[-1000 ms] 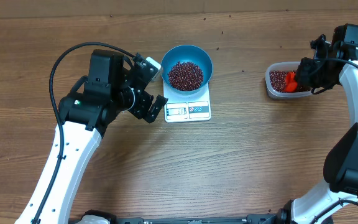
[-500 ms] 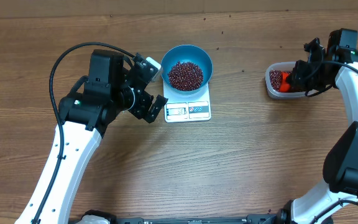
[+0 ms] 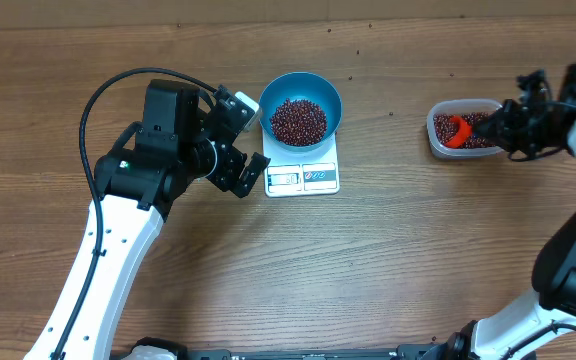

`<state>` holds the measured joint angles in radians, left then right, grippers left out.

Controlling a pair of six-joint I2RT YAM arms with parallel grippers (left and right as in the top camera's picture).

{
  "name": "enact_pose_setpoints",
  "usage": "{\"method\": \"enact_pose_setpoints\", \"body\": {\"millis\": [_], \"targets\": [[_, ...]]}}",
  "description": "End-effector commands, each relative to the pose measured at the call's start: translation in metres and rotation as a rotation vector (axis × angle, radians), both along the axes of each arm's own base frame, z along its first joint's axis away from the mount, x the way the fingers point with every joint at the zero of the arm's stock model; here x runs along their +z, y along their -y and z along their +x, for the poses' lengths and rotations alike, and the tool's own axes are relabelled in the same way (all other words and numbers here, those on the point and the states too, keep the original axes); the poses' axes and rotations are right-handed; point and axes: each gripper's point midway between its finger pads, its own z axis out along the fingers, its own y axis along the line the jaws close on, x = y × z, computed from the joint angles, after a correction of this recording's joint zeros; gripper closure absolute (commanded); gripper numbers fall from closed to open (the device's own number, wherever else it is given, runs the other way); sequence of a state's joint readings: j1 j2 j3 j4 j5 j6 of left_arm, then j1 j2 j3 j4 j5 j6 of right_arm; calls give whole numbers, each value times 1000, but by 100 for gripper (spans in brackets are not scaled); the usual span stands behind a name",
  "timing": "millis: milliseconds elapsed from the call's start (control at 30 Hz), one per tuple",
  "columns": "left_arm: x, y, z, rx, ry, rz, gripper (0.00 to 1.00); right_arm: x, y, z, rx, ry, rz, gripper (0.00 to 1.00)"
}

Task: Scoop item into bowl and weigh 150g on scale
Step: 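Lift the filled scoop with the right gripper toward the teal bowl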

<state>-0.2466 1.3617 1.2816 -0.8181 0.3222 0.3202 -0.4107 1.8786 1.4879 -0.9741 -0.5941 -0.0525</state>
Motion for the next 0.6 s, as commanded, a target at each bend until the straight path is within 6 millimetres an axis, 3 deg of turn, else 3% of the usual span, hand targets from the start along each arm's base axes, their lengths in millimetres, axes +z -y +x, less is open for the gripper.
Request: {"method": "enact_pose_setpoints", "body": {"millis": [0,200,567], "targets": [[-3,0,1,4,-10,-8,0,14,1,-1,-11,53,122,96],[-2,0,1,4,-10,-8,1,23,23,-6,-58,96,185,96],[-3,0,1,4,-10,-8,0,45,21,-14,-16,184,313,96]]}}
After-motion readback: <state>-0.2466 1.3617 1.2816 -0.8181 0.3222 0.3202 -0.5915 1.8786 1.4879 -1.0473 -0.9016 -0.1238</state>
